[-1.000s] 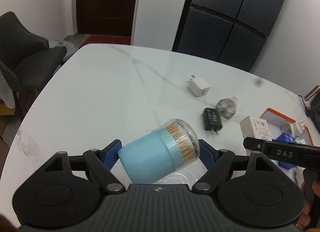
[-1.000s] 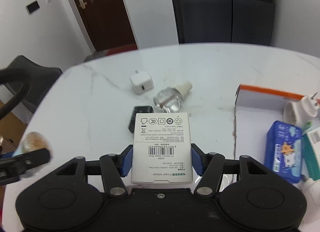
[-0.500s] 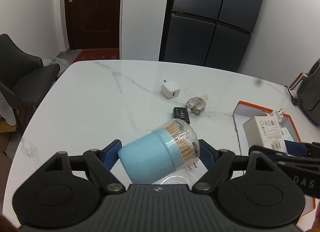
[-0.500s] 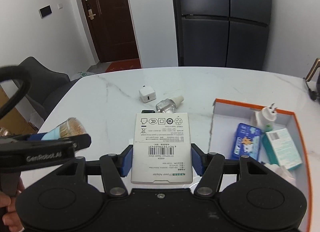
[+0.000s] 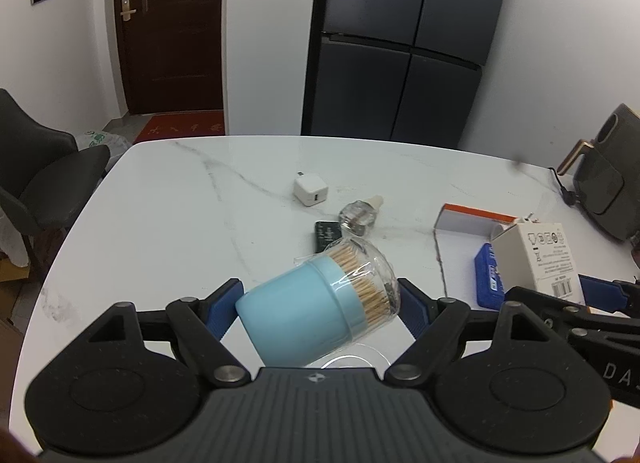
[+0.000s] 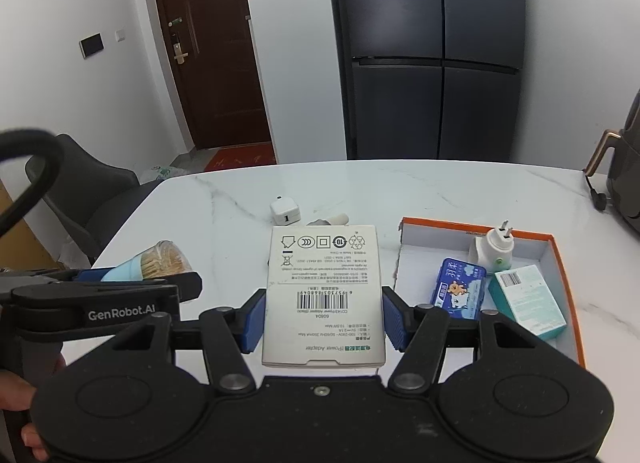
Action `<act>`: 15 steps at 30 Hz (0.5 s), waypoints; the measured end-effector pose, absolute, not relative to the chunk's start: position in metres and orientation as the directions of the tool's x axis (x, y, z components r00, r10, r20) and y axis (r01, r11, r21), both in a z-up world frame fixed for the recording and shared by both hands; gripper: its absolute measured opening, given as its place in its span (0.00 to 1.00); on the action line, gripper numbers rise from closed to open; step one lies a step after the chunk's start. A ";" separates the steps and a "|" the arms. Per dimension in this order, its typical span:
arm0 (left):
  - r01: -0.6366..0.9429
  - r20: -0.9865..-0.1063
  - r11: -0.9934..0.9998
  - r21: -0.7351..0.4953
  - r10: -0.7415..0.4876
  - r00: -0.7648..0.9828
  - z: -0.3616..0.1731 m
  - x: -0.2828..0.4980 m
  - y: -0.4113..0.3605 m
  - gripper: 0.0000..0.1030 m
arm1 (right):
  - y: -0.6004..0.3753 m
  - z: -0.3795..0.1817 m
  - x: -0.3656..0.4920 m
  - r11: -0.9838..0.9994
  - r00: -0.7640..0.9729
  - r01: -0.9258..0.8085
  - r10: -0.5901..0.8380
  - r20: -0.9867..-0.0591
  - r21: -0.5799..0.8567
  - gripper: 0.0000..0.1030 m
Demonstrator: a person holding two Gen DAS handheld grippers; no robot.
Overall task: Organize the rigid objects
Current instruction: 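Carry the toothpick jar in the left tool while the right tool carries the white box to the tray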
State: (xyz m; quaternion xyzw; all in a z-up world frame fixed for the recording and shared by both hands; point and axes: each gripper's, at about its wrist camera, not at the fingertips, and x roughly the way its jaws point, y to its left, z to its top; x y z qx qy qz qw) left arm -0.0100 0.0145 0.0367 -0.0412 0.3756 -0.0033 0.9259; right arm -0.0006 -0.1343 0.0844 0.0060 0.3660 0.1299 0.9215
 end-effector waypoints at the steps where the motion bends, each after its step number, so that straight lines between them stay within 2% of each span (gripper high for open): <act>1: -0.021 -0.695 0.997 -0.078 -0.039 0.718 0.037 -0.011 0.013 0.80 | -0.135 0.084 -0.002 0.966 0.699 -0.234 0.244 -0.673 0.107 0.69; 15: 0.010 -0.695 0.997 -0.075 -0.059 0.716 0.038 -0.020 -0.003 0.80 | -0.146 0.086 -0.017 0.971 0.707 -0.211 0.232 -0.668 0.115 0.69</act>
